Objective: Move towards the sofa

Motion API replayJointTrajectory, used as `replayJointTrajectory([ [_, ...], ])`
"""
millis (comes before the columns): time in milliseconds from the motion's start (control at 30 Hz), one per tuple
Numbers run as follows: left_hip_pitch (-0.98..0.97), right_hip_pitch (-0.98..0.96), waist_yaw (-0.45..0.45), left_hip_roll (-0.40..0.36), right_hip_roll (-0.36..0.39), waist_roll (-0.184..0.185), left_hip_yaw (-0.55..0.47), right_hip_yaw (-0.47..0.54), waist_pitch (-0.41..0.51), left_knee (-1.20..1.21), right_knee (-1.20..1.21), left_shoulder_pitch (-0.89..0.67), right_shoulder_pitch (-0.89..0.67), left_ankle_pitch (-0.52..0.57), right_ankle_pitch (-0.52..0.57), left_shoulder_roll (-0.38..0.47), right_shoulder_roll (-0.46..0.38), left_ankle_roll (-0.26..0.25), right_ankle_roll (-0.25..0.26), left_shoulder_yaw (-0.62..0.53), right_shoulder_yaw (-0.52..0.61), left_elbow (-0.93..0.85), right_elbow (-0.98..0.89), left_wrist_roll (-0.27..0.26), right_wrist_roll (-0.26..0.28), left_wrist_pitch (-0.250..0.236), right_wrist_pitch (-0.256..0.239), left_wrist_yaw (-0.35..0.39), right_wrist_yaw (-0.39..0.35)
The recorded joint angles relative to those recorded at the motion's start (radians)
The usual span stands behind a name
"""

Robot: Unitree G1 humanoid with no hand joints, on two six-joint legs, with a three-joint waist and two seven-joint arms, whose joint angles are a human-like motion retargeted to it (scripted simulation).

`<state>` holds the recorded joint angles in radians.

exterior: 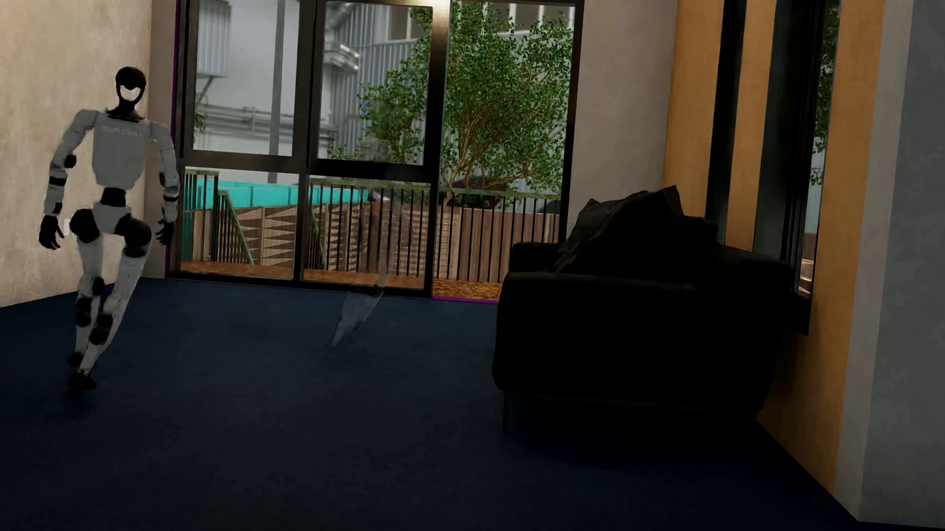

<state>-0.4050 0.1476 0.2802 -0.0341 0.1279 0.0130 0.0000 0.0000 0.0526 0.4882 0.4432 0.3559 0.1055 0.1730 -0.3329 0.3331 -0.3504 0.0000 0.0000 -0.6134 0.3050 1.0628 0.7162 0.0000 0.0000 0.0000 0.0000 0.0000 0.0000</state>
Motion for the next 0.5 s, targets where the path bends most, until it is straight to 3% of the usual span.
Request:
replayJointTrajectory([
  [33, 0.009, 0.043, 0.001, 0.002, -0.016, 0.007, 0.0, 0.0, 0.005, -0.073, -0.005, 0.018, -0.016, -0.017, -0.018, 0.003, -0.002, 0.0, 0.0, -0.023, -0.014, -0.016, -0.032, 0.0, 0.0, 0.0, 0.0, 0.0, 0.0],
  [67, 0.009, 0.093, -0.007, -0.004, -0.031, 0.015, 0.0, 0.0, 0.01, -0.166, -0.019, 0.028, -0.021, -0.295, -0.033, 0.006, -0.003, 0.0, 0.0, -0.04, -0.024, -0.029, -0.062, 0.0, 0.0, 0.0, 0.0, 0.0, 0.0],
  [100, -0.004, 0.145, -0.02, -0.015, -0.045, 0.02, 0.0, 0.0, 0.011, -0.186, -0.034, 0.029, -0.014, -0.362, -0.041, 0.008, -0.001, 0.0, 0.0, -0.047, -0.033, -0.034, -0.089, 0.0, 0.0, 0.0, 0.0, 0.0, 0.0],
  [133, -0.028, 0.184, -0.032, -0.028, -0.055, 0.021, 0.0, 0.0, 0.0, -0.084, -0.043, 0.021, 0.008, -0.138, -0.039, 0.01, 0.007, 0.0, 0.0, -0.043, -0.045, -0.03, -0.107, 0.0, 0.0, 0.0, 0.0, 0.0, 0.0],
  [167, -0.054, 0.208, -0.035, -0.043, -0.067, 0.012, 0.0, 0.0, -0.021, -0.048, -0.043, 0.006, 0.044, -0.006, -0.022, 0.014, 0.021, 0.0, 0.0, -0.026, -0.054, -0.017, -0.11, 0.0, 0.0, 0.0, 0.0, 0.0, 0.0],
  [233, -0.078, 0.218, -0.021, -0.078, -0.112, -0.056, 0.0, 0.0, -0.059, 0.032, 0.006, -0.045, 0.117, 0.107, 0.076, 0.032, 0.076, 0.0, 0.0, 0.015, -0.024, 0.04, -0.021, 0.0, 0.0, 0.0, 0.0, 0.0, 0.0],
  [300, -0.008, 0.164, -0.006, -0.095, -0.153, -0.139, 0.0, 0.0, -0.05, 0.091, 0.17, -0.122, 0.148, 0.046, 0.285, 0.059, 0.126, 0.0, 0.0, 0.056, 0.143, 0.088, 0.178, 0.0, 0.0, 0.0, 0.0, 0.0, 0.0],
  [367, 0.082, -0.034, -0.027, -0.129, -0.19, -0.173, 0.0, 0.0, -0.013, 0.08, 0.46, -0.21, 0.139, -0.046, 0.544, 0.075, 0.118, 0.0, 0.0, 0.094, 0.364, 0.058, 0.281, 0.0, 0.0, 0.0, 0.0, 0.0, 0.0],
  [400, 0.119, -0.151, -0.063, -0.144, -0.195, -0.173, 0.0, 0.0, 0.004, 0.078, 0.629, -0.244, 0.148, -0.099, 0.582, 0.084, 0.102, 0.0, 0.0, 0.094, 0.407, 0.016, 0.287, 0.0, 0.0, 0.0, 0.0, 0.0, 0.0],
  [500, 0.286, -0.422, -0.192, -0.128, -0.155, -0.144, 0.0, 0.0, 0.05, 0.064, 0.94, -0.312, 0.221, -0.253, 0.286, 0.117, 0.067, 0.0, 0.0, 0.151, 0.313, -0.134, 0.277, 0.0, 0.0, 0.0, 0.0, 0.0, 0.0],
])
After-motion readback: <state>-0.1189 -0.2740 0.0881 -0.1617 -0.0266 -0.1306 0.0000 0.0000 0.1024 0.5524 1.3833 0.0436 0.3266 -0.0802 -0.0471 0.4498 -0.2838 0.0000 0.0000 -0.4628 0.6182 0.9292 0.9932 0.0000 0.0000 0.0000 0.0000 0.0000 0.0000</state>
